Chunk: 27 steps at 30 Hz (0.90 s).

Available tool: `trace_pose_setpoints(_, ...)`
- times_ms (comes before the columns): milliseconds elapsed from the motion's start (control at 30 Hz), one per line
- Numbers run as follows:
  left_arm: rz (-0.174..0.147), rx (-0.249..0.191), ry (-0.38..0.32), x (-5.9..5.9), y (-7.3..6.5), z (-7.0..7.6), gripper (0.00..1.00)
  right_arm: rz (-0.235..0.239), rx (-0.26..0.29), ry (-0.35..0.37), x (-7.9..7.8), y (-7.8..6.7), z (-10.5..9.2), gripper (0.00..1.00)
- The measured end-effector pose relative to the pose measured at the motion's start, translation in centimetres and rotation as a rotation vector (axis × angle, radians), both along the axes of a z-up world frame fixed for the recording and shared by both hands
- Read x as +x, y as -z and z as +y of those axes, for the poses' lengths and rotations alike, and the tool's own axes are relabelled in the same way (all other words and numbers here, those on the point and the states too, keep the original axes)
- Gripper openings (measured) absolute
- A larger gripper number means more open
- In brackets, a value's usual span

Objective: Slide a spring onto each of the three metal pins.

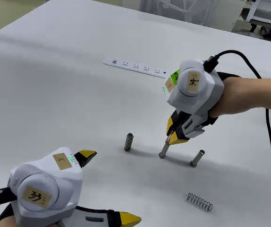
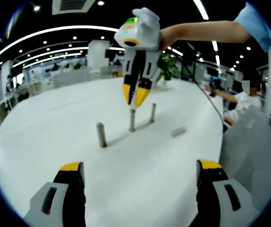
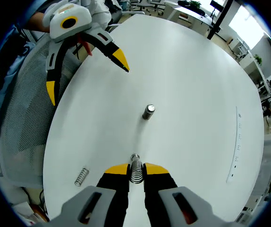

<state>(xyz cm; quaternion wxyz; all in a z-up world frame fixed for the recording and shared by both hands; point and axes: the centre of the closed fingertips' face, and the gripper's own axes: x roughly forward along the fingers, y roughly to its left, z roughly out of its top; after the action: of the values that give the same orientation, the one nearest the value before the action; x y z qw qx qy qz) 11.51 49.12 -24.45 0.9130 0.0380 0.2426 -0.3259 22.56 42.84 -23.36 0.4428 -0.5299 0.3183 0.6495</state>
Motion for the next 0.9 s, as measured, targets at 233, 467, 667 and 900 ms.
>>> trace_pose_setpoints(233, 0.000, -0.002, 0.001, 0.0, 0.0, -0.1, 1.00, 0.002, -0.021, 0.009, 0.2, 1.0, 0.1, 0.12)
trace_pose_setpoints(467, 0.006, -0.006, -0.002, 0.0, 0.2, 0.1, 0.99, -0.002, -0.053, 0.011, -0.1, 2.7, 0.1, 0.13)
trace_pose_setpoints(667, 0.013, -0.007, -0.004, -0.1, 0.4, 0.2, 0.99, -0.007, -0.064, 0.025, 0.1, 4.0, 0.1, 0.13)
trace_pose_setpoints(900, 0.017, -0.010, -0.015, -0.2, 0.6, 0.5, 0.99, -0.001, -0.067, 0.039, 0.0, 4.8, 0.0, 0.13)
